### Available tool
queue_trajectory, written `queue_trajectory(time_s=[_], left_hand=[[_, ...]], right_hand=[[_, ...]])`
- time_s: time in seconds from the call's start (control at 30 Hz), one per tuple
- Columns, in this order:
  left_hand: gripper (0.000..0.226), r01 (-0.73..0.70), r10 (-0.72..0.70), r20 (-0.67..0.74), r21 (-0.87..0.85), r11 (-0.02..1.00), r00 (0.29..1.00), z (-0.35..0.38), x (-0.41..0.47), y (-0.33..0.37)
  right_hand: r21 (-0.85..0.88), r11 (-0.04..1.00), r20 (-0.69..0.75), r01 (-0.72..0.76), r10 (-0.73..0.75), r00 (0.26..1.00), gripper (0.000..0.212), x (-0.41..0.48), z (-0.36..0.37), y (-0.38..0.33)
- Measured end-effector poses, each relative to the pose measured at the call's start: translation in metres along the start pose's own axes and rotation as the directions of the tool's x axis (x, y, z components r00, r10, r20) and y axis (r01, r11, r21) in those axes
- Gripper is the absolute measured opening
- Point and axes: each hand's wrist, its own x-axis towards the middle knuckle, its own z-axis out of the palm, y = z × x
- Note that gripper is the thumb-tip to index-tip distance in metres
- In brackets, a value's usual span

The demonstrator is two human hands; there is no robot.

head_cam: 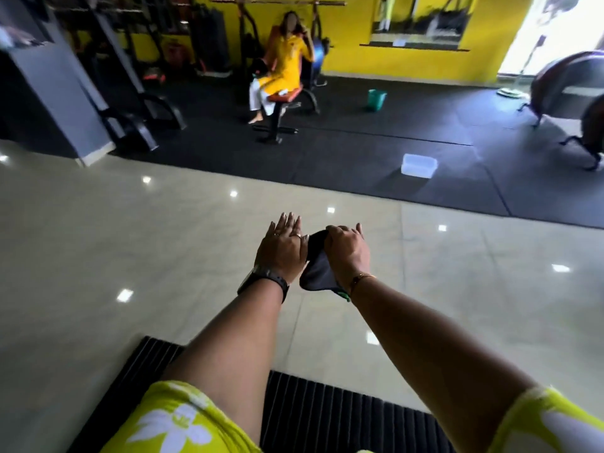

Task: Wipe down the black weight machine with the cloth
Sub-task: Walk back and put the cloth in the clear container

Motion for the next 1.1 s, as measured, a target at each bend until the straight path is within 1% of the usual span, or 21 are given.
queue_trajectory(time_s=[0.1,0.2,0.27,0.37,0.43,0.47,0.53,0.6,0.67,0.77,0.83,0.93,1.0,1.1], left_hand=[[0.054,-0.095,0.096,0.031,-0.036,0.995,0.995,0.008,0.028,0.057],[0.072,-0.171,0.174,0.051,-0.067,0.983,0.983,0.015,0.050,0.110],[0.076,-0.224,0.228,0.050,-0.068,0.972,0.972,0.023,0.066,0.144],[0.079,-0.292,0.294,0.017,-0.090,0.952,0.956,0.037,0.091,0.183],[0.090,-0.327,0.329,-0.007,-0.113,0.938,0.944,0.048,0.106,0.208],[0.091,-0.328,0.330,-0.009,-0.123,0.937,0.944,0.052,0.111,0.218],[0.083,-0.311,0.313,-0.004,-0.142,0.940,0.950,0.059,0.123,0.243],[0.075,-0.306,0.311,0.006,-0.160,0.938,0.950,0.065,0.133,0.267],[0.074,-0.323,0.327,-0.010,-0.179,0.929,0.945,0.069,0.141,0.283],[0.072,-0.342,0.349,0.008,-0.183,0.922,0.937,0.077,0.161,0.306],[0.077,-0.362,0.366,-0.012,-0.194,0.912,0.930,0.083,0.172,0.317],[0.089,-0.401,0.401,-0.047,-0.225,0.888,0.915,0.096,0.197,0.335],[0.091,-0.415,0.413,-0.058,-0.232,0.880,0.909,0.103,0.212,0.343],[0.092,-0.430,0.433,-0.032,-0.209,0.878,0.901,0.113,0.244,0.358]], right_hand=[[-0.087,0.995,-0.029,-0.039,0.037,0.999,0.019,0.007,-0.031,0.059],[-0.154,0.983,-0.059,-0.096,0.088,0.994,0.024,0.013,-0.062,0.112],[-0.184,0.974,-0.074,-0.133,0.121,0.990,0.025,0.019,-0.079,0.150],[-0.226,0.965,-0.092,-0.133,0.115,0.989,0.028,0.027,-0.103,0.199],[-0.258,0.958,-0.083,-0.128,0.110,0.990,0.029,0.033,-0.117,0.229],[-0.275,0.953,-0.081,-0.129,0.111,0.990,0.029,0.036,-0.122,0.241],[-0.267,0.954,-0.093,-0.135,0.113,0.989,0.028,0.041,-0.131,0.266],[-0.246,0.957,-0.102,-0.155,0.134,0.986,0.028,0.044,-0.138,0.289],[-0.231,0.957,-0.135,-0.175,0.146,0.980,0.028,0.047,-0.142,0.305],[-0.244,0.946,-0.167,-0.212,0.174,0.971,0.029,0.056,-0.150,0.325],[-0.238,0.945,-0.165,-0.222,0.186,0.969,0.027,0.063,-0.153,0.333],[-0.244,0.944,-0.177,-0.224,0.183,0.967,0.022,0.079,-0.153,0.348],[-0.244,0.943,-0.179,-0.227,0.187,0.966,0.021,0.090,-0.152,0.358],[-0.248,0.937,-0.186,-0.248,0.205,0.961,0.022,0.116,-0.148,0.378]])
